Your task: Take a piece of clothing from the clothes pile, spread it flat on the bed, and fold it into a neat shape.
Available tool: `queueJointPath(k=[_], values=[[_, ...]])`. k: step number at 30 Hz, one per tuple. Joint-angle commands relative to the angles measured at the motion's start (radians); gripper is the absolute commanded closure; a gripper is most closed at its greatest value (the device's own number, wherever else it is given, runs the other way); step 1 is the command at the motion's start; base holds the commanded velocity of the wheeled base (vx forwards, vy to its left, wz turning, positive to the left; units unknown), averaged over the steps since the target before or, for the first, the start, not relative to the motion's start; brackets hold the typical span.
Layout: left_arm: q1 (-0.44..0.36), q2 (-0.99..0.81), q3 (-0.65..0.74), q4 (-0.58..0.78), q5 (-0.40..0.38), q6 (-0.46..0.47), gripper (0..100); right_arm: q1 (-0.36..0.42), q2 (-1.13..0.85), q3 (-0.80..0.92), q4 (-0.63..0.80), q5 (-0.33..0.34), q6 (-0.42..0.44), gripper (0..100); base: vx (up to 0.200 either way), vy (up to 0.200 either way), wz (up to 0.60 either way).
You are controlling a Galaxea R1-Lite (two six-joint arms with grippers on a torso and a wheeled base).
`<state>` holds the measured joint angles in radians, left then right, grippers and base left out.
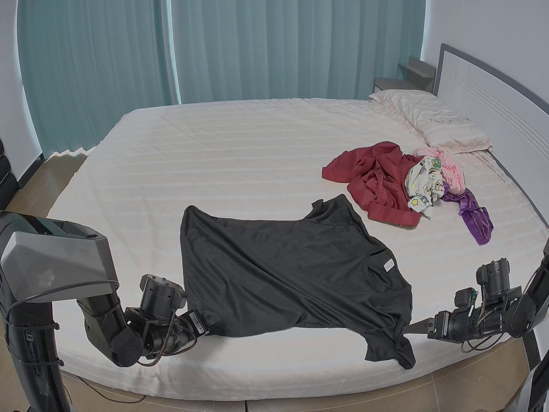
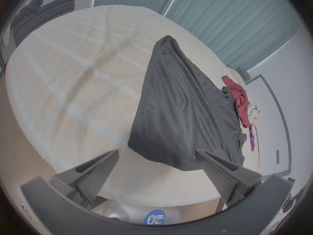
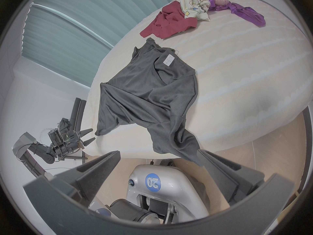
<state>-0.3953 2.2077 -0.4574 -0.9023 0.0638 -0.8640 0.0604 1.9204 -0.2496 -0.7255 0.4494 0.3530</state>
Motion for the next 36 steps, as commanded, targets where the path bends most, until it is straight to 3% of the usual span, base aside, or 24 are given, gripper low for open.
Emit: queueJointPath(k=[1, 6, 7, 22, 27, 36], values=[[-0.007, 0.044, -0.003, -0.020, 0.008, -0.003, 0, 0.004, -0.003, 0.003, 0.000, 0.000, 0.000, 0, 0.000, 0.000, 0.00], [-0.008, 0.072, -0.015, -0.049, 0.030, 0.000, 0, 0.004, -0.004, 0.003, 0.000, 0.000, 0.000, 0, 0.000, 0.000, 0.00], [-0.008, 0.072, -0.015, -0.052, 0.033, 0.002, 100, 0.004, -0.004, 0.003, 0.000, 0.000, 0.000, 0, 0.000, 0.000, 0.00], [-0.002, -0.026, 0.092, -0.038, 0.033, 0.008, 100, 0.004, 0.009, 0.003, 0.000, 0.000, -0.002, 0, 0.000, 0.000, 0.00], [0.004, -0.062, 0.143, -0.010, 0.031, 0.099, 100, -0.002, 0.026, 0.006, 0.001, 0.003, -0.008, 0, 0.000, 0.000, 0.00], [0.033, -0.031, 0.100, -0.023, 0.007, 0.083, 100, 0.004, 0.043, 0.006, 0.001, 0.002, -0.011, 0, 0.000, 0.000, 0.00]])
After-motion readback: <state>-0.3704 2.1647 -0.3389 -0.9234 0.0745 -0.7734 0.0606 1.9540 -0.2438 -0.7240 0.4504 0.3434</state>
